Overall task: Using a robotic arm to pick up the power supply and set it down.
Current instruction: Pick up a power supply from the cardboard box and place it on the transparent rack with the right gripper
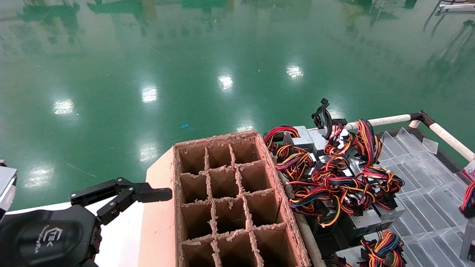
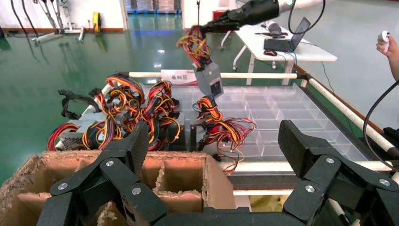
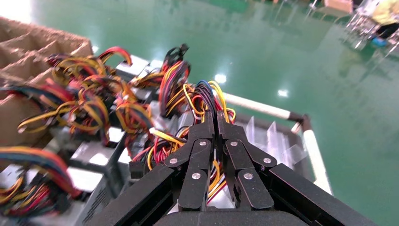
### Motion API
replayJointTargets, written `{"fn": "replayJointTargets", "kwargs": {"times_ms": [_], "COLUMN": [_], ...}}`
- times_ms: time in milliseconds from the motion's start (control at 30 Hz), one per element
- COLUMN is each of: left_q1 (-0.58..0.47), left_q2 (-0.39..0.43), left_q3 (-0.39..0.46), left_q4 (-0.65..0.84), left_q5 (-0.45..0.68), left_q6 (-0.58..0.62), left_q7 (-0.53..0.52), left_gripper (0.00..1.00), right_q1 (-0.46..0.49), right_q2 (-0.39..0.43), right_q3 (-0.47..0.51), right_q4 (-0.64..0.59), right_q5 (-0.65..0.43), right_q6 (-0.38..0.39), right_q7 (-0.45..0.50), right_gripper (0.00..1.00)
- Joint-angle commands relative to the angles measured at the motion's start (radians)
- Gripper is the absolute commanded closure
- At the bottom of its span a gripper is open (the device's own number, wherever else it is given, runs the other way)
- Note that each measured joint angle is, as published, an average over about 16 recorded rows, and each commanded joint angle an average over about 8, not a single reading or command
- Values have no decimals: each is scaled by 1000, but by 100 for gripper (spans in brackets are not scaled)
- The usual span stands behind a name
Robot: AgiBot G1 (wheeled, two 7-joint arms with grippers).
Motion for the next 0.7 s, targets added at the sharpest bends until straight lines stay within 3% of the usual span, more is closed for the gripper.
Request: {"fn": "replayJointTargets", "kwargs": {"times_ms": [33, 333, 700], "left_q1": [0, 0, 0], "left_q2": [0, 0, 0], "left_q3": [0, 1, 1], "left_q4": [0, 0, 0], "left_q5": [0, 0, -1], "left_q6": [0, 0, -1], "left_q7": [0, 0, 1], "left_gripper": [0, 0, 0], "right_q1": [-10, -35, -33], "right_q2": [7, 6, -26], "right_q3": [-20, -65, -43], "right_q4": [5, 13, -12], "right_q5": [10, 10, -51], "right_q6": [-14, -53, -88], "right_q7": [-8, -20, 7], "right_gripper": [100, 100, 100]}}
